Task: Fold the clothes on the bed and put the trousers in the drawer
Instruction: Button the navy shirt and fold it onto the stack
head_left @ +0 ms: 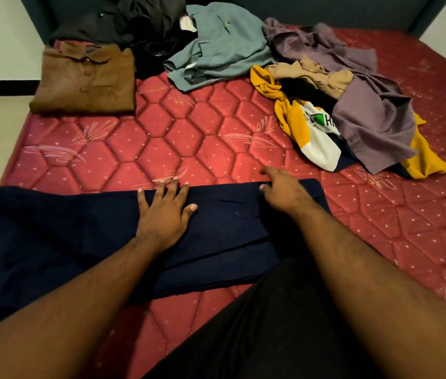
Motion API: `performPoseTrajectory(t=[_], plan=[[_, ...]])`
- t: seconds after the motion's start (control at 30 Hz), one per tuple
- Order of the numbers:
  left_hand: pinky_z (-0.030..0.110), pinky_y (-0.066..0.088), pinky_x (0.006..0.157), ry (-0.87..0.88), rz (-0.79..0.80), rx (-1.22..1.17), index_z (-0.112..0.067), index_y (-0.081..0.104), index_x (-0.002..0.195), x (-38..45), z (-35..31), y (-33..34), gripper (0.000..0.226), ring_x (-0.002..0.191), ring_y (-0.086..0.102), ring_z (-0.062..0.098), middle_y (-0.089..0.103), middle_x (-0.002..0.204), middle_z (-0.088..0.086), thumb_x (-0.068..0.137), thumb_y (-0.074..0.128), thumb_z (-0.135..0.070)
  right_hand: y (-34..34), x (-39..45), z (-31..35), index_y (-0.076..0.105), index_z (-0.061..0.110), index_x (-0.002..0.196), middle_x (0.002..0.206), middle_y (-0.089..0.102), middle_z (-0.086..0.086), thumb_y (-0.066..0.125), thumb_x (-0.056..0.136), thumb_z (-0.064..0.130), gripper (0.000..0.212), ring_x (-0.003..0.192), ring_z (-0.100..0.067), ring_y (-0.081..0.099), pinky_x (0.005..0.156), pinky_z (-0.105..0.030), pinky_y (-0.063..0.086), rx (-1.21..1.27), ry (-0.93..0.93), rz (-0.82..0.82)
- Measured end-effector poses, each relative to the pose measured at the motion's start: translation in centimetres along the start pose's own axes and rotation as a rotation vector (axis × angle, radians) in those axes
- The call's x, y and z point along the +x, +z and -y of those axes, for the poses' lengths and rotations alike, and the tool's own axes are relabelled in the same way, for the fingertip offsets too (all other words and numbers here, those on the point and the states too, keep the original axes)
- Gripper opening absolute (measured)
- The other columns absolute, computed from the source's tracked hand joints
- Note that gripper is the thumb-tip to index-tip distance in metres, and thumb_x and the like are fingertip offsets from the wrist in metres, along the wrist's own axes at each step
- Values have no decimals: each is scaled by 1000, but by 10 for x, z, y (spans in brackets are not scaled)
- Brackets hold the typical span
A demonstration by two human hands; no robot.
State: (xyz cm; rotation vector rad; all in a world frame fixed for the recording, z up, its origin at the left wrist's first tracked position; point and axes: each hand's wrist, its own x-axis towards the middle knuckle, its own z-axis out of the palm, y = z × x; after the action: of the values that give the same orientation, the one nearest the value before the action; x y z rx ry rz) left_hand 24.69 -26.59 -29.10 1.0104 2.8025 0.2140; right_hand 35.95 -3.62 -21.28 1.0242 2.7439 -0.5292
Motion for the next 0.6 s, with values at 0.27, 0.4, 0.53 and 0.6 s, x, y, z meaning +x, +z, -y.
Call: performPoseTrajectory(t=[0.27, 0.4, 0.53, 0.6], plan=[[62, -13, 112, -106, 180, 26, -53, -8, 149, -12, 84, -17, 70, 150, -14, 20, -21, 161, -7, 87, 13, -78, 37, 13, 18, 25, 23, 151, 154, 26, -10, 39, 101, 39, 54, 134, -40, 35, 107, -53, 37, -260, -67, 204], [59, -7, 115, -282, 131, 8, -44, 4, 154, -30, 170, -35, 80, 151, -5, 26, -9, 164, 3, 85, 17, -82, 41, 3, 31, 33, 21, 145, 147, 33, -10, 40, 100, 36, 48, 134, -35, 32, 99, -66, 36, -381, -13, 146], [55, 20, 106, -295, -268, 63, -26, 51, 134, -57, 223, -51, 65, 132, 41, 30, 47, 140, 9, 88, 35, -68, 44, 7, 55, 53, 13, 126, 128, 52, -13, 48, 95, 25, 34, 120, -34, 48, 96, -43, 42, -388, -269, -43], [46, 26, 95, -297, -304, -9, -27, 64, 109, -65, 230, -59, 56, 113, 51, 31, 60, 112, 4, 82, 37, -68, 53, 9, 73, 58, 12, 119, 119, 54, -14, 51, 93, 19, 28, 112, -35, 53, 92, -39, 43, -228, -368, -5]])
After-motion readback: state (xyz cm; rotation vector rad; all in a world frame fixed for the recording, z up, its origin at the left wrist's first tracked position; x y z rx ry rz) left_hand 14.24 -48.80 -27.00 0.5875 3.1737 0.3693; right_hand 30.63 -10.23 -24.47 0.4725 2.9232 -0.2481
